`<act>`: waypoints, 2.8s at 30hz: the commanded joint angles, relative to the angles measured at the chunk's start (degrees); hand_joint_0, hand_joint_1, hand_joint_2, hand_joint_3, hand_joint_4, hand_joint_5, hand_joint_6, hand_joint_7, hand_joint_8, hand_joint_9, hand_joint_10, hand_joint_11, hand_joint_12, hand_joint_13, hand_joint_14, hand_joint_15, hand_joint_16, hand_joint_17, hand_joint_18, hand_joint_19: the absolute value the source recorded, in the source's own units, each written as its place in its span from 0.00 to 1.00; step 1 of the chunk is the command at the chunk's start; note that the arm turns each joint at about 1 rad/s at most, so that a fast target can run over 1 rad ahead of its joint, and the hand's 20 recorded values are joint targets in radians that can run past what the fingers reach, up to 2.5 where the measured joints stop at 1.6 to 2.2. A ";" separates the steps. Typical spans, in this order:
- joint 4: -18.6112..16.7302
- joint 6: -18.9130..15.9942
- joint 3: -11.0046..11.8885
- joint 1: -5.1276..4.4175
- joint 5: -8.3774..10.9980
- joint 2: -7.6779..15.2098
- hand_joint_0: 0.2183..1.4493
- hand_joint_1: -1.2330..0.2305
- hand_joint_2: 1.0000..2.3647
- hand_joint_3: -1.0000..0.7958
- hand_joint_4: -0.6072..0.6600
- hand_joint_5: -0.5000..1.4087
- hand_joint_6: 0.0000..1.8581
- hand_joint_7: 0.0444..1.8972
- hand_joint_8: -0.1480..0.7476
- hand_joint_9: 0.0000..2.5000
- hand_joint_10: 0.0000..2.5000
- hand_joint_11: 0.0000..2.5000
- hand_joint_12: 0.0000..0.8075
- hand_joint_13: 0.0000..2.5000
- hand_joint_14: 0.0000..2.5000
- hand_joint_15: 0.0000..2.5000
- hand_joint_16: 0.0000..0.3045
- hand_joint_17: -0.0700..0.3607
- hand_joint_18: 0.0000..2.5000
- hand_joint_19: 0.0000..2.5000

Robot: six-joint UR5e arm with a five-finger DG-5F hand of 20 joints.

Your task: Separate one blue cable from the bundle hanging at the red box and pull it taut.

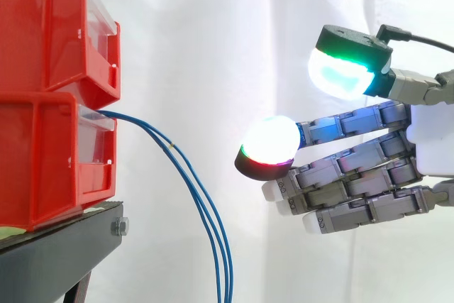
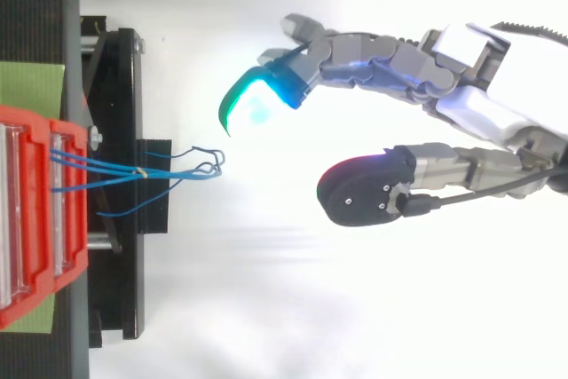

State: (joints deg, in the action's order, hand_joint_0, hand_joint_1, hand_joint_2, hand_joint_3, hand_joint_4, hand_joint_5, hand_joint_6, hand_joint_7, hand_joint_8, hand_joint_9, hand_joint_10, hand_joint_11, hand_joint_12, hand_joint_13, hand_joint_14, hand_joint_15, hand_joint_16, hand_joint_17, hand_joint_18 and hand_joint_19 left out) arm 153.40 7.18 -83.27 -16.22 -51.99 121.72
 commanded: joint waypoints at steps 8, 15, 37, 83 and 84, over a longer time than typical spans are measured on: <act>-0.03 -0.94 0.47 0.05 -0.30 2.38 0.27 0.43 0.00 0.30 0.70 0.15 0.27 0.41 0.52 0.13 0.00 0.00 0.37 0.07 0.00 0.00 0.11 0.34 0.00 0.00; 0.33 -2.17 2.05 0.22 -0.66 3.35 0.27 0.43 0.00 0.30 0.70 0.15 0.27 0.41 0.52 0.13 0.00 0.00 0.37 0.07 0.00 0.00 0.11 0.34 0.01 0.00; -1.78 -0.67 5.31 0.93 -1.01 6.69 0.27 0.43 0.00 0.30 0.71 0.15 0.27 0.41 0.52 0.14 0.00 0.01 0.37 0.07 0.00 0.00 0.11 0.34 0.01 0.00; -0.99 -5.95 14.62 1.80 -6.28 14.69 0.28 0.39 0.00 0.28 0.76 0.19 0.27 0.50 0.54 0.20 0.00 0.04 0.38 0.14 0.00 0.01 0.11 0.34 0.09 0.01; -0.91 -6.03 14.89 1.80 -6.37 14.60 0.28 0.38 0.00 0.28 0.76 0.19 0.27 0.51 0.54 0.20 0.00 0.05 0.38 0.14 0.00 0.01 0.11 0.34 0.09 0.01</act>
State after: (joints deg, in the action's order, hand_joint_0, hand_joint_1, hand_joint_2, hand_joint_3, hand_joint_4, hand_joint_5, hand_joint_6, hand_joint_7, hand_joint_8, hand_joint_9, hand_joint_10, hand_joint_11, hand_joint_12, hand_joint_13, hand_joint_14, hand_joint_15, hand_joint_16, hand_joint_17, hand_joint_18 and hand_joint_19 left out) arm 152.31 1.41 -68.94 -14.42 -58.24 136.40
